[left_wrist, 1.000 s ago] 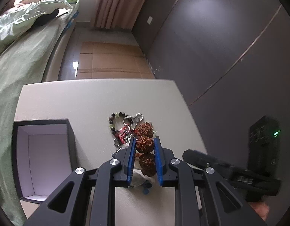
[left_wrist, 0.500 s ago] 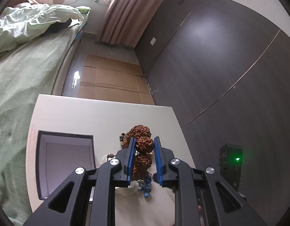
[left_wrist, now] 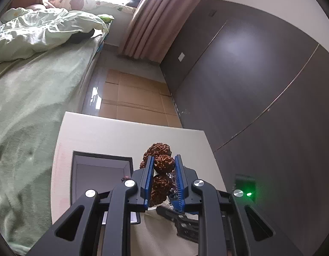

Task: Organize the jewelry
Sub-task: 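Carry the brown bracelet into the black box with the left gripper while the right grasps the white translucent piece, then lower the white piece into the box with the right gripper while the left opens and withdraws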

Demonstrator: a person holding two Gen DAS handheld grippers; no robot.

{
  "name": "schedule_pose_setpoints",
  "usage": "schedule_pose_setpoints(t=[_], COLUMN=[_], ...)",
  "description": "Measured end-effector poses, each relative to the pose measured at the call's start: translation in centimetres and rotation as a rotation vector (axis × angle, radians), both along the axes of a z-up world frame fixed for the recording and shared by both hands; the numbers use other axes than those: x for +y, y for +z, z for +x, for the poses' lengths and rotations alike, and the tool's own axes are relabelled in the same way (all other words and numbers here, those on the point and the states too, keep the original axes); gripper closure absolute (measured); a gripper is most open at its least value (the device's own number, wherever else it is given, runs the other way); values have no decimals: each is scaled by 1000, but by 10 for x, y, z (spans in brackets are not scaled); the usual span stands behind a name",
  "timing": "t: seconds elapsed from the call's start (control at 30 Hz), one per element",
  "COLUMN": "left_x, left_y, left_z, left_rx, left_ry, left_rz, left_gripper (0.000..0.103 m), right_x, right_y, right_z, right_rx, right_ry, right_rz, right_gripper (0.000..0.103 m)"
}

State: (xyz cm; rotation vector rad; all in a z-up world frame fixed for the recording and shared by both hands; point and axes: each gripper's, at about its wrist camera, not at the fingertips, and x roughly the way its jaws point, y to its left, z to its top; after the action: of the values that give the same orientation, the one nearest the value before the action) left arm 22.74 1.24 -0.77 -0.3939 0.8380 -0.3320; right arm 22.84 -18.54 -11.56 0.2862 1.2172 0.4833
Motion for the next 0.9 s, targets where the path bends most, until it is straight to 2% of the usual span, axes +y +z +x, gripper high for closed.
schedule_pose_setpoints(t=[0.1, 0.17, 0.3, 0.53, 0.7, 0.9], left_x=[11, 17, 28, 35, 40, 61], left_y=[5, 5, 1, -24, -24, -23], left_z=[-3, -4, -6, -1, -6, -10], left_rx=[-15, -10, 10, 90, 81, 82], left_ry=[20, 35, 70, 82, 84, 144], left_rz=[-5, 1, 37, 97, 94, 113], left_gripper=[85, 85, 85, 85, 85, 84], right_x=[2, 0, -4, -6, 5, 31], right_y=[-1, 12, 32, 74, 88, 96], right_z=[-1, -7, -17, -31, -30, -23], right_rx=[-9, -65, -122, -236, -273, -278], right_ry=[-2, 3, -10, -29, -10, 37], right_rz=[-18, -10, 32, 131, 177, 193], right_gripper=[101, 101, 101, 101, 101, 101])
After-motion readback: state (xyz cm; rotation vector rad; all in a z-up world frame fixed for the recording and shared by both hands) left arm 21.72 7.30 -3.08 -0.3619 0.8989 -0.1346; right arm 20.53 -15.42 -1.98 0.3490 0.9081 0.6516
